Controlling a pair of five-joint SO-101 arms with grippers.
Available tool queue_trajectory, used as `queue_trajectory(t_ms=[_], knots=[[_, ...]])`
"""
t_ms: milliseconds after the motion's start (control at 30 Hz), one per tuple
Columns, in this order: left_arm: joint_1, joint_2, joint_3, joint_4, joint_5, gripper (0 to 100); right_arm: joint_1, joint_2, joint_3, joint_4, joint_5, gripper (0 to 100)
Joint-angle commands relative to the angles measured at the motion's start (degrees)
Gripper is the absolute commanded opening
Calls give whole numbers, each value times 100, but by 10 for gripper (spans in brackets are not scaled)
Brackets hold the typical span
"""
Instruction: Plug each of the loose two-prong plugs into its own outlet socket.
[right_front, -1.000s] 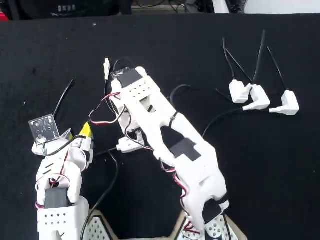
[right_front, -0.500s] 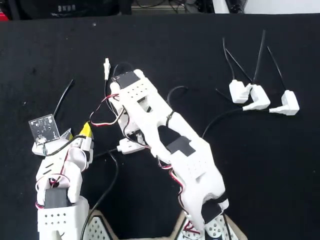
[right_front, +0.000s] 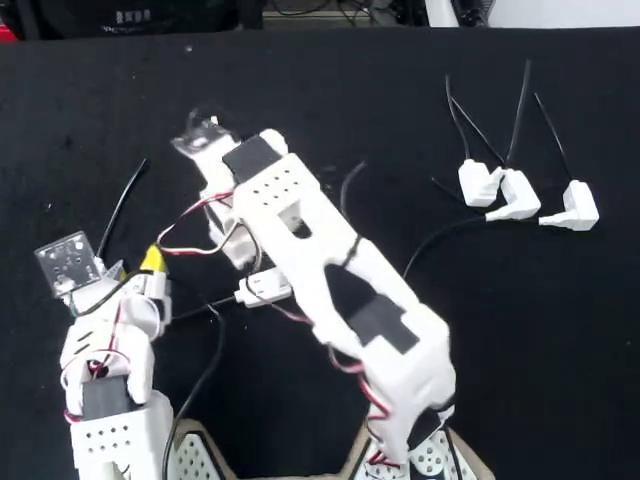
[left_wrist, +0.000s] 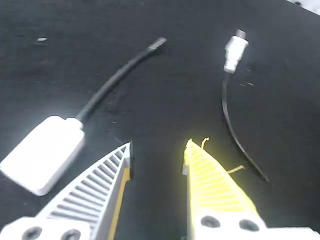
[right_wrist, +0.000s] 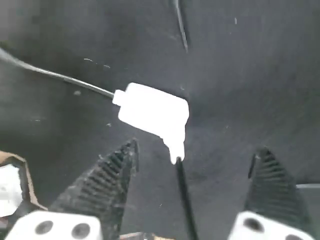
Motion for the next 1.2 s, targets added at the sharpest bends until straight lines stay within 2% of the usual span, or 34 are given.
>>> queue_trajectory(t_ms=[0,133,300,567,733,967,1167], knots=[[-259,-44,-242,-18,53,180,-105,-1385,-936,193,651,352],[-268,-44,-233,-18,53,180,141,-2448,-1270,193,1134,352],[-303,-44,-233,-18,62,180,316,-3820,-752,202,1231,352],[-303,-44,-233,-18,62,180,308,-5851,1719,193,1952,352],[-295,-44,-233,-18,62,180,299,-6413,3512,9,2374,352],[-312,-44,-233,-18,53,180,325,-6404,5613,-1424,2980,356],[-312,-44,-224,-18,35,180,334,-6404,6360,-2435,3754,358]])
